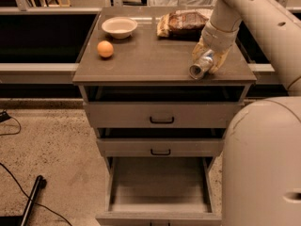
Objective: Place redbull can into bottom drawer
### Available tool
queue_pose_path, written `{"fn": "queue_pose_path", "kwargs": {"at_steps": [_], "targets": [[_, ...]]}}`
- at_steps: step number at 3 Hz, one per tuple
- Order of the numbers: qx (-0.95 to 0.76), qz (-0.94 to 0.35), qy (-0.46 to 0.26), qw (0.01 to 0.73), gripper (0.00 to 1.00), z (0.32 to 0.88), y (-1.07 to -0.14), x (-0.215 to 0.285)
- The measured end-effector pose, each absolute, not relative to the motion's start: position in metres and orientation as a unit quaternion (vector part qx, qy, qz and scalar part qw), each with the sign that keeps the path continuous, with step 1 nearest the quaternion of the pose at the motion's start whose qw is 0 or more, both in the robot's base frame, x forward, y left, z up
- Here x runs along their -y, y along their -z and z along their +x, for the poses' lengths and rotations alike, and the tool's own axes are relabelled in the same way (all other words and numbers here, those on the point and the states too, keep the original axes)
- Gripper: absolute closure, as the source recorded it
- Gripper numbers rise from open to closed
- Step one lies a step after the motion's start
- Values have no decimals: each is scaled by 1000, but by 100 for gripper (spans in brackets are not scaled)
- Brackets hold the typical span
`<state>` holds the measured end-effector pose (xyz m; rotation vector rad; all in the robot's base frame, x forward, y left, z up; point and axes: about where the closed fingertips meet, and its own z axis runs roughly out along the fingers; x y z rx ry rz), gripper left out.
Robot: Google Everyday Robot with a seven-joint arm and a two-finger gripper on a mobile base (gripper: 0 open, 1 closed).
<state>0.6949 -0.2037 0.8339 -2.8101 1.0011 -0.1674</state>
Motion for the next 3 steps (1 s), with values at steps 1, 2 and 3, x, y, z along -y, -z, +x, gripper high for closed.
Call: {"fn": "queue_pose_path", "kwargs": {"at_steps": [1, 2, 3], "targets": [[-307, -948, 50, 63, 61, 698, -817, 194], [-304, -949, 49, 63, 78, 697, -819, 193], [-345, -933, 55, 90, 98, 684, -850, 188]]}}
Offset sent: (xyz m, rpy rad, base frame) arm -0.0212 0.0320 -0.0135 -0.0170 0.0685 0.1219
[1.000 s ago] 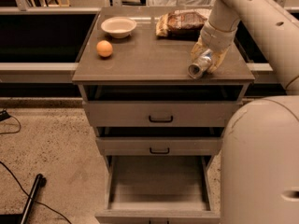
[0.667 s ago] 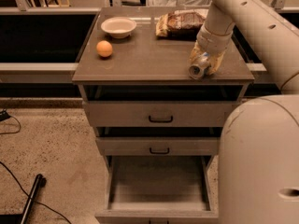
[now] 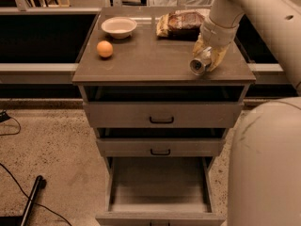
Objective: Place redbull can into bottom drawer
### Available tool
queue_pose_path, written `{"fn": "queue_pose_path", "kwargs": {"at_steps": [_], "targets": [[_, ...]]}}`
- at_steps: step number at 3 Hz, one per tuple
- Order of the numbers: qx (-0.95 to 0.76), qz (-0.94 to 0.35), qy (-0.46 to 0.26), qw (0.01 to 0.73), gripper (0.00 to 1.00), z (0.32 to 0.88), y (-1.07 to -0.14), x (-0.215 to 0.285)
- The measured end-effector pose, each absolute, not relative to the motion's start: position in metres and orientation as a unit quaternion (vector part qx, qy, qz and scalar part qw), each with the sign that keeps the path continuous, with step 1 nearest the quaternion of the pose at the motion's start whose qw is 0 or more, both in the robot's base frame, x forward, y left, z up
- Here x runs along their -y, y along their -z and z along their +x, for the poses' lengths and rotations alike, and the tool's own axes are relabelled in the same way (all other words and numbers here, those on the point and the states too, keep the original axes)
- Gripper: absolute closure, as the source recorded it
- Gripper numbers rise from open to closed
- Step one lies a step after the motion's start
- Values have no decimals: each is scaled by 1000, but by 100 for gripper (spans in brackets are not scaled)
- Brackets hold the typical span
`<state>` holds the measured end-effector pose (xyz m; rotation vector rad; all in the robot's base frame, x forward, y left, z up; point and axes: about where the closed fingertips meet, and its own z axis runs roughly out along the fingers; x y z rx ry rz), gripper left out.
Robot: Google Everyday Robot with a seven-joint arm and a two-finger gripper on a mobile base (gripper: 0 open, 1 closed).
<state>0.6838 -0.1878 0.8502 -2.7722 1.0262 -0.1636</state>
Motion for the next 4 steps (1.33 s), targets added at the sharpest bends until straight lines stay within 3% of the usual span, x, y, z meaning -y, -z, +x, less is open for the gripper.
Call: {"fn": "queue_pose_path", "kwargs": {"at_steps": [1, 2, 3, 4], "targets": [[-433, -890, 59, 131, 100, 654, -892, 198], [-532, -828, 7, 178, 100, 614, -889, 218], [-627, -743, -90, 215, 100, 573, -857, 227], [-679, -683, -146, 226, 100, 554, -834, 217]]}}
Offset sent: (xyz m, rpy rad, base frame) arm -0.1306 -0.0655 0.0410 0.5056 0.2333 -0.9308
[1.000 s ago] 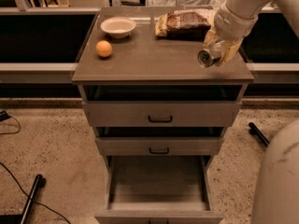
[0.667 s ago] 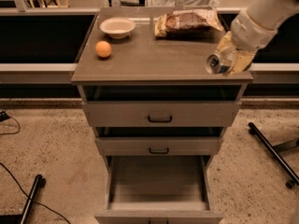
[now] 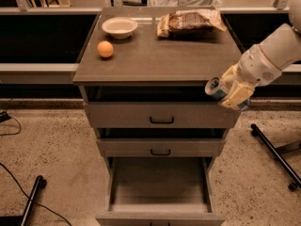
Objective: Place redbull can into bottom drawer
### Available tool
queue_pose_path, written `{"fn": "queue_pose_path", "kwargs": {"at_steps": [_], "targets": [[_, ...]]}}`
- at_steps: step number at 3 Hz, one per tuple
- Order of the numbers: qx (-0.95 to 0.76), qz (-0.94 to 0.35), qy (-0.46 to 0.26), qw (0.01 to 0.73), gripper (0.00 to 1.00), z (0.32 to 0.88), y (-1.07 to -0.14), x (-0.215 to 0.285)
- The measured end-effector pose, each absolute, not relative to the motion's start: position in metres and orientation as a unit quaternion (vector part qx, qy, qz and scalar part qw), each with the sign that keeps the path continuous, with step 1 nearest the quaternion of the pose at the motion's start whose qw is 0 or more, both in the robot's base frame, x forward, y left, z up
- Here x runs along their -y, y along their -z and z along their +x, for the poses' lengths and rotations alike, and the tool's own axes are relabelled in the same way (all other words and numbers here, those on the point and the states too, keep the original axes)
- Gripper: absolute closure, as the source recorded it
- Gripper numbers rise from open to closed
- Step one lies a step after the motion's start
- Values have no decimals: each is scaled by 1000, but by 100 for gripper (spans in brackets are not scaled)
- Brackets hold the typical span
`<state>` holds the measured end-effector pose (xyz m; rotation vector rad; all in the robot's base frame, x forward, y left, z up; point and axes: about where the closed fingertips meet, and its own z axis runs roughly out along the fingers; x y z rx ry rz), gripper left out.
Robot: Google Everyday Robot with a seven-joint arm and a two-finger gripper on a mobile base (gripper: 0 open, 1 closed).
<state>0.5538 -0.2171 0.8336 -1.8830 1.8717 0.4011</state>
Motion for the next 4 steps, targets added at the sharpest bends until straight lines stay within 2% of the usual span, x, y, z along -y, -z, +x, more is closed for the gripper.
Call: {"fn": "queue_pose_path", "kwargs": {"at_steps": [2, 3, 4], "targets": [[-691, -666, -171, 222, 100, 558, -817, 215], [-682, -636, -252, 257, 100, 553, -746, 201], [-665, -548, -366, 352, 100, 527, -648, 174]]}}
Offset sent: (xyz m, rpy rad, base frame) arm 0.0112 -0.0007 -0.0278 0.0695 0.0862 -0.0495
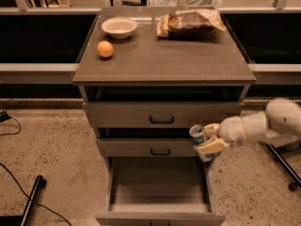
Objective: Place redbull can into bottom drawer
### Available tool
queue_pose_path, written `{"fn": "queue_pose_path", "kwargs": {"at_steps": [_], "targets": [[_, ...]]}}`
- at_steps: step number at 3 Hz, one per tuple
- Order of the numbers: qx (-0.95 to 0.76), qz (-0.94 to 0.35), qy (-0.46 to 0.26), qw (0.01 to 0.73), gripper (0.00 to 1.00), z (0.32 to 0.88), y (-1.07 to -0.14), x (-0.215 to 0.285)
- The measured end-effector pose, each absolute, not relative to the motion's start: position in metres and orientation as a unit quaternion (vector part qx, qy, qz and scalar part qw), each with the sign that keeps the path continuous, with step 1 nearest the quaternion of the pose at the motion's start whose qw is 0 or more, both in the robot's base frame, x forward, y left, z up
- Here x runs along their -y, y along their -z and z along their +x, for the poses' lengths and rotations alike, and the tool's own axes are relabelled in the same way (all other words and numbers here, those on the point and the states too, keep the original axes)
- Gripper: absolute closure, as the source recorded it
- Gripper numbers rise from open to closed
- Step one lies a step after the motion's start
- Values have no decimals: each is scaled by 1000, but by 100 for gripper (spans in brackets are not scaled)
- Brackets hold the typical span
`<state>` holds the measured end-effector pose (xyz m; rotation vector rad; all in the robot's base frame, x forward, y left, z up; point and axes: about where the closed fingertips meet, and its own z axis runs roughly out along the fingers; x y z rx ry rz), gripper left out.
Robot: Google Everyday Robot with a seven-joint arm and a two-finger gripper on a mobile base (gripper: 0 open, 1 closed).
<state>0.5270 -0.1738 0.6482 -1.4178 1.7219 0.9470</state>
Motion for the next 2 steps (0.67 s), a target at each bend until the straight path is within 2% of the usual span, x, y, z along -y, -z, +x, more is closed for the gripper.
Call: {"fn": "queue_pose_path", "kwargs": {"at_steps": [1, 2], "targets": [[-641, -429, -415, 481, 100, 534, -613, 167], [-622, -377, -456, 513, 100, 538, -605, 155]]}}
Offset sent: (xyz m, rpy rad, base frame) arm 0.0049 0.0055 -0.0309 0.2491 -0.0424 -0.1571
